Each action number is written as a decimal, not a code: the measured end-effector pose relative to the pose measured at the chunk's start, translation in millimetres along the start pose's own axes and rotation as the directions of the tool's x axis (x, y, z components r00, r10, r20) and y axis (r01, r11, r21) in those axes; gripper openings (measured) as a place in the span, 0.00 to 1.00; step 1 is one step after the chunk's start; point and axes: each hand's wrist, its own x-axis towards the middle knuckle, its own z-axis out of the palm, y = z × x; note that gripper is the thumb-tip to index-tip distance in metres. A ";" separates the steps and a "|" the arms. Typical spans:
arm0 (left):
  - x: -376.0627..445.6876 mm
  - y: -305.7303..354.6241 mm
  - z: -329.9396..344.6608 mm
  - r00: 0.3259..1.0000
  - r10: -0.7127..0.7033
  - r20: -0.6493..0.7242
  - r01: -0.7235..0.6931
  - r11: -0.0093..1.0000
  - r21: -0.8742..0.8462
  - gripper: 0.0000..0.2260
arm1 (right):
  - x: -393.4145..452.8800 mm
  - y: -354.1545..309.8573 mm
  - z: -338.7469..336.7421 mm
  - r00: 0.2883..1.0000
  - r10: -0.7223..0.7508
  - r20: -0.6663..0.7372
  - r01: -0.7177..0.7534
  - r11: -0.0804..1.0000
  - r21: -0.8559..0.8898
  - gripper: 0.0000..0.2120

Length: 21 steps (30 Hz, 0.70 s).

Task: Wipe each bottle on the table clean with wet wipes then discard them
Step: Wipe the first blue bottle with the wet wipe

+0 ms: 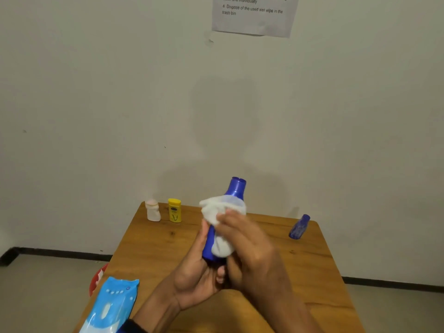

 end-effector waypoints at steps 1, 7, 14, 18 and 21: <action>2.5 -3.1 -0.4 0.999 -0.016 0.029 0.015 0.999 0.045 0.31 | 12.6 6.4 -5.7 0.999 0.046 -0.019 -0.046 0.999 -0.018 0.18; 8.2 3.4 1.9 0.999 0.013 -0.033 -0.010 0.998 0.070 0.32 | 11.8 8.6 -0.5 0.999 -0.019 -0.045 0.014 0.995 -0.103 0.14; -8.6 22.7 -3.8 0.996 0.046 0.074 -0.034 0.987 -0.157 0.23 | -15.5 -1.5 16.7 0.948 -0.268 0.171 0.277 0.960 -0.029 0.10; -1.5 24.6 3.5 0.995 0.083 0.049 -0.080 0.995 -0.060 0.22 | 10.7 1.7 2.1 0.963 -0.229 0.144 0.201 0.962 0.184 0.12; 8.4 13.0 6.3 0.995 0.099 0.022 -0.100 0.991 0.087 0.25 | 40.1 22.7 -16.7 0.996 -0.085 0.002 0.085 0.991 0.100 0.16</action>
